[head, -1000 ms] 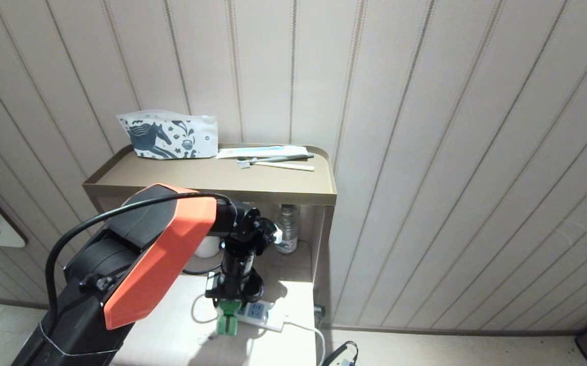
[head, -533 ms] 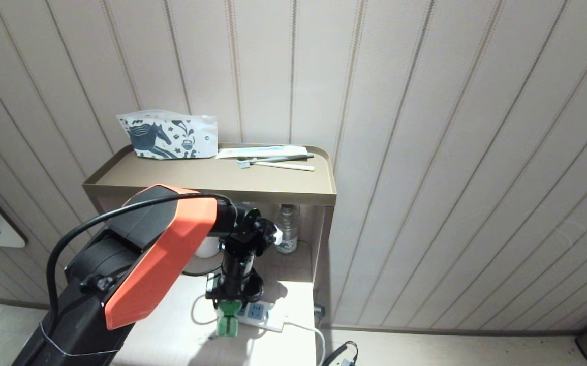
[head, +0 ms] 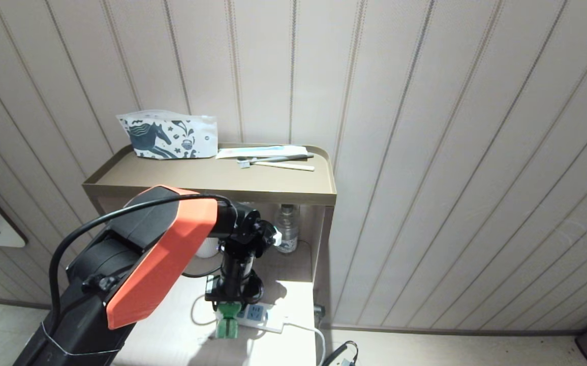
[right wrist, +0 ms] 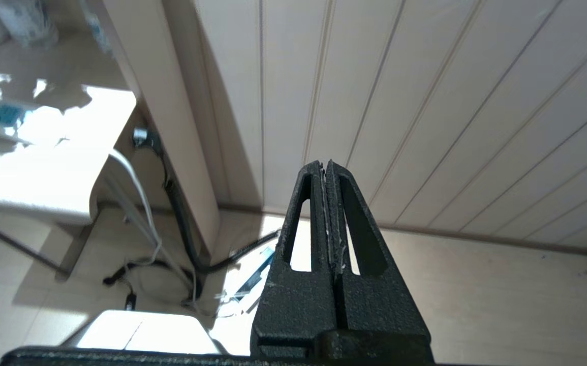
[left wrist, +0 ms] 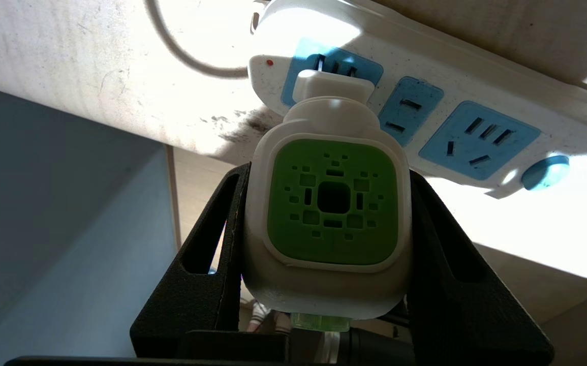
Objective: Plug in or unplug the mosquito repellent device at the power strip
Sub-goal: Insert the plug into the socket
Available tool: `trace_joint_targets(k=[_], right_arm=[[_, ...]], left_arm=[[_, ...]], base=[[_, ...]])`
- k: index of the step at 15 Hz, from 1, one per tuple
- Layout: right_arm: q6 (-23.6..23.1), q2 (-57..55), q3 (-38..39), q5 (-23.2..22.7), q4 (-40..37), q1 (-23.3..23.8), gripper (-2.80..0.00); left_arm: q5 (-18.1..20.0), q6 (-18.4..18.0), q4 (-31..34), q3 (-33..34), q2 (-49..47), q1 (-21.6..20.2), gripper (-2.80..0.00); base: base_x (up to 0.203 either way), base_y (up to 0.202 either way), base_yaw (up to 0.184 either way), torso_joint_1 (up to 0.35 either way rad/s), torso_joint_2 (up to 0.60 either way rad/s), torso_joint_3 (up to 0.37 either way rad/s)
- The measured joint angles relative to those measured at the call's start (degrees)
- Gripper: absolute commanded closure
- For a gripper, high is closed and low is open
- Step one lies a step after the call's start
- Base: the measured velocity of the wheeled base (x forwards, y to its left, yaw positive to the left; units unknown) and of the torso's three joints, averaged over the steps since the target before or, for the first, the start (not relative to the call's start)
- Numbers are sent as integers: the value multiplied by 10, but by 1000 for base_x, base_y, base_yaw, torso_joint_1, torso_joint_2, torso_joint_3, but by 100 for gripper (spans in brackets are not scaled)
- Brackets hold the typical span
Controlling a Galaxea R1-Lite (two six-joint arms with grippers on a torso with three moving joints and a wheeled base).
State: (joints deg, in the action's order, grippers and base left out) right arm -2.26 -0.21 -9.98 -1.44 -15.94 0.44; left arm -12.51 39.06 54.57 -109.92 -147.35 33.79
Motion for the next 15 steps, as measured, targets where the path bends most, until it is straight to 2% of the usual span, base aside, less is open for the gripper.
trace_joint_targets(k=[5, 10, 13, 15], right_arm=[[0, 0, -88, 2, -84, 0, 0], [-6, 0, -99, 5, -84, 0, 0], [-5, 0, -84, 45, -82, 0, 0], [-5, 0, -43, 97, -72, 0, 0]], left_arm=[[0, 1, 1, 0, 0, -3, 0], [-1, 1, 1, 3, 0, -5, 0], [-1, 1, -1, 0, 1, -5, 0], [-1, 1, 0, -1, 1, -5, 0]], base=[[0, 0, 0, 0, 0, 0], [0, 0, 0, 0, 0, 0], [0, 0, 0, 0, 0, 0], [0, 0, 0, 0, 0, 0]])
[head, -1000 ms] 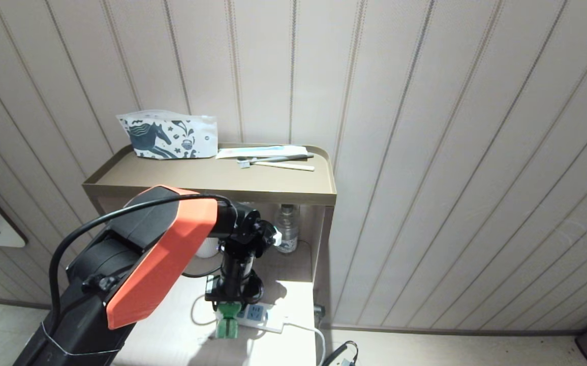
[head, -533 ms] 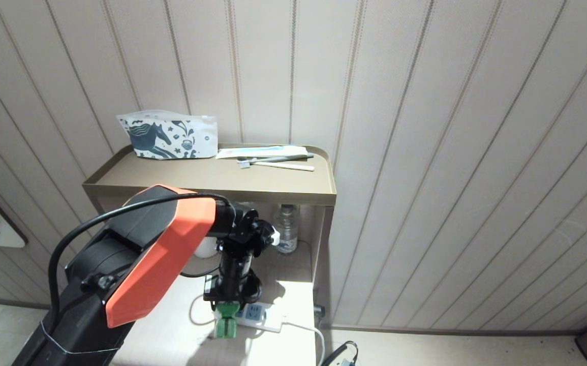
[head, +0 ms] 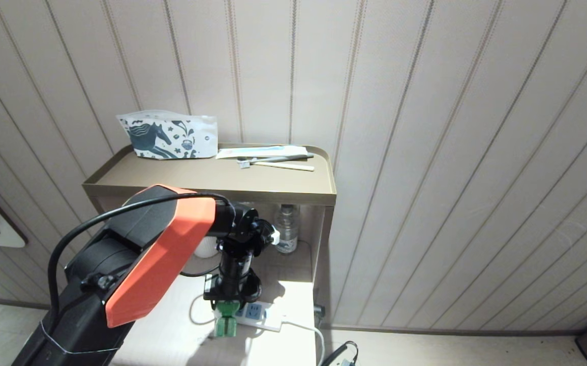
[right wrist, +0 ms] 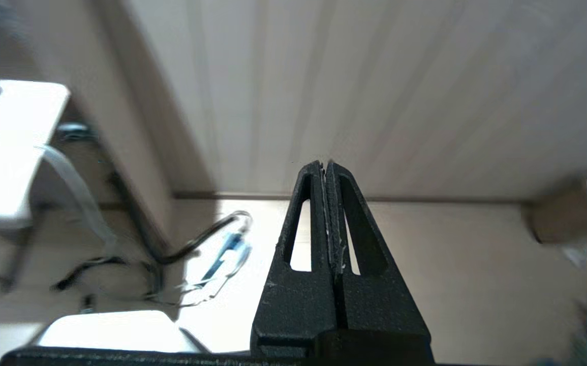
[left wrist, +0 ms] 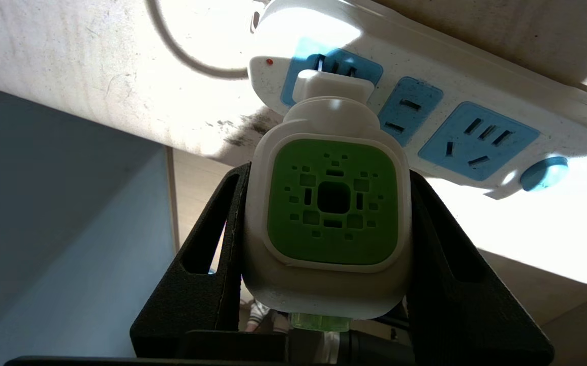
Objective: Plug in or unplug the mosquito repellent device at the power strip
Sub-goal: Insert the plug into the socket
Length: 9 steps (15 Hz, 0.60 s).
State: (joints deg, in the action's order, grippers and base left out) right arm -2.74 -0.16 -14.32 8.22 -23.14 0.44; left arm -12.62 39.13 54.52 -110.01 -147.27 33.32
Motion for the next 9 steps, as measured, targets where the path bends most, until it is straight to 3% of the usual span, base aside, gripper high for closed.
trace_joint_targets(k=[3, 5, 9], right_arm=[[-2, 0, 44, 58, 84, 0, 0], [-38, 0, 54, 90, 99, 0, 0], [-101, 0, 33, 102, 87, 0, 0]], left_arm=[[0, 0, 0, 0, 0, 0, 0], [0, 1, -1, 0, 0, 1, 0], [0, 0, -3, 0, -1, 2, 0]], base=[[0, 0, 0, 0, 0, 0], [0, 0, 0, 0, 0, 0], [0, 0, 0, 0, 0, 0]])
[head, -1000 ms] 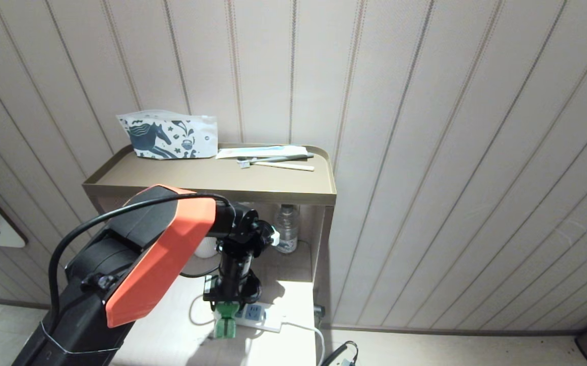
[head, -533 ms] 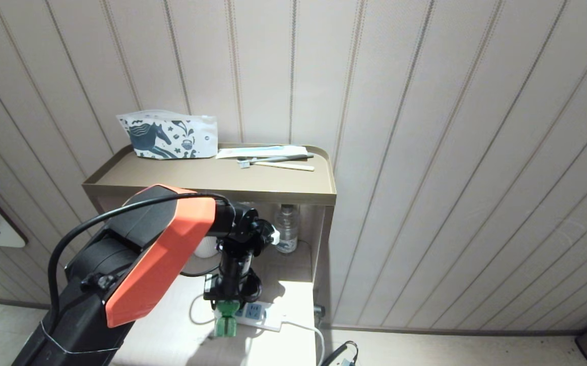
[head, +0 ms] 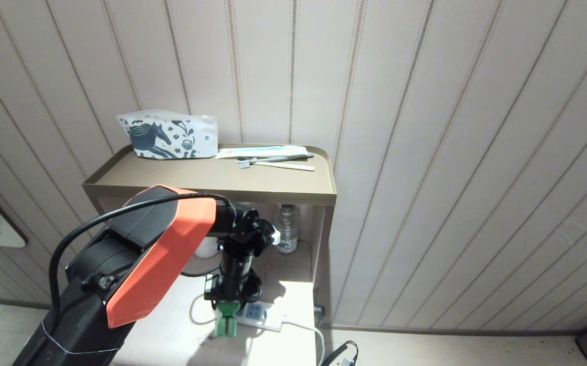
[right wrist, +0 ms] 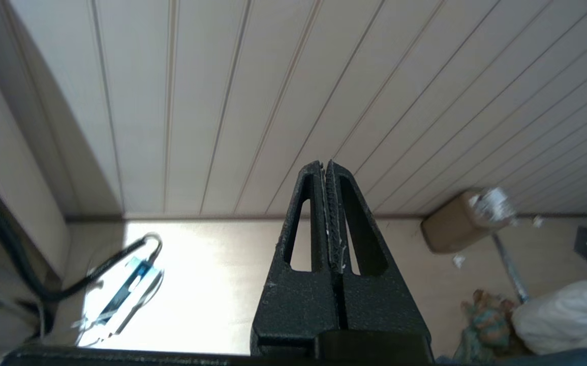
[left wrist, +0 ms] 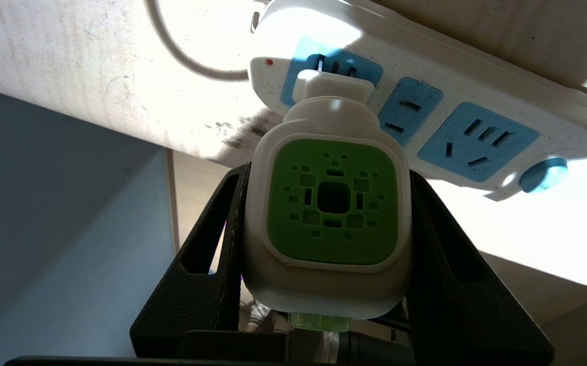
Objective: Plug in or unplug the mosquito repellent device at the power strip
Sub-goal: Insert the plug into the socket
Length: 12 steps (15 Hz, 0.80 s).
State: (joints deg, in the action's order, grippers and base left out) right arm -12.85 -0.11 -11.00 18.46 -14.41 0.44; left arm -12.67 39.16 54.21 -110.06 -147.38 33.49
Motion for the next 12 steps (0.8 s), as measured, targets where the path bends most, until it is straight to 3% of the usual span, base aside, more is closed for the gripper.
trace_joint_targets(k=[6, 9, 12], right_arm=[[7, -15, -289, 7, -229, 0, 0], [24, -123, -399, 11, -188, -9, 0], [50, -340, -476, 14, -83, -28, 0]], left_arm=[[-1, -2, -5, -1, -2, 0, 0], [0, -1, -6, -1, -4, 1, 0], [1, -2, -6, -1, -4, 2, 0]], base=[[0, 0, 0, 0, 0, 0], [0, 0, 0, 0, 0, 0], [0, 0, 0, 0, 0, 0]])
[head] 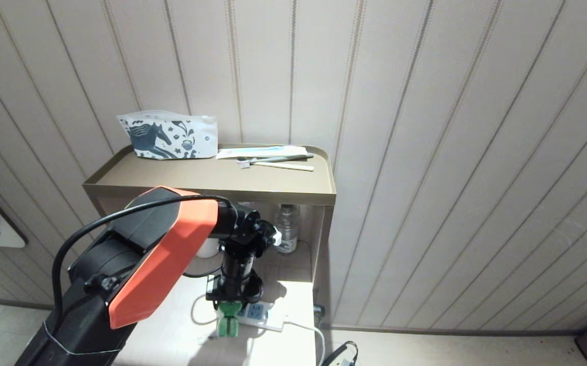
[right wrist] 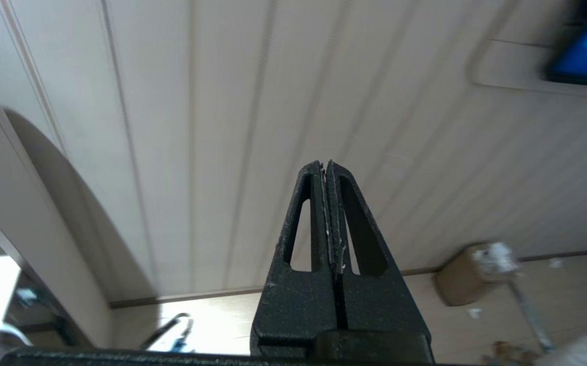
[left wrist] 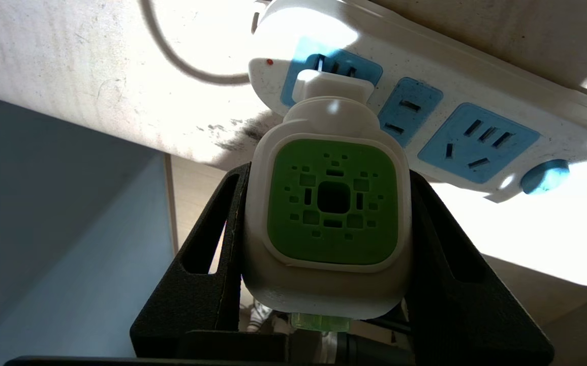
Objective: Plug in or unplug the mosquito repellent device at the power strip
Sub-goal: Insert the plug into the socket
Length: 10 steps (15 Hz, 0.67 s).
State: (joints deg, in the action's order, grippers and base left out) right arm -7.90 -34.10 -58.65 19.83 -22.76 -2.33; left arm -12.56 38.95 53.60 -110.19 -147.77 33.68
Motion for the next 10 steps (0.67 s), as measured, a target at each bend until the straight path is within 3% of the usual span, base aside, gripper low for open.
trace_joint_targets(k=[2, 4, 6, 8, 10], right_arm=[[45, -150, -27, 1, 79, -32, 0], [117, -270, -38, 3, 153, -110, 0], [181, -353, -32, -7, 175, -196, 0], [198, -415, -4, -12, 169, -260, 0], [203, -463, 5, -13, 169, -280, 0]], left_arm=[[0, 1, 0, 0, 0, 0, 0], [0, 1, 1, 0, 1, 1, 0], [0, 2, 2, 0, 1, 2, 0], [0, 3, 5, 0, 1, 4, 0], [0, 2, 6, 0, 2, 3, 0]], base=[[0, 0, 0, 0, 0, 0], [0, 0, 0, 0, 0, 0], [0, 0, 0, 0, 0, 0], [0, 0, 0, 0, 0, 0], [0, 0, 0, 0, 0, 0]])
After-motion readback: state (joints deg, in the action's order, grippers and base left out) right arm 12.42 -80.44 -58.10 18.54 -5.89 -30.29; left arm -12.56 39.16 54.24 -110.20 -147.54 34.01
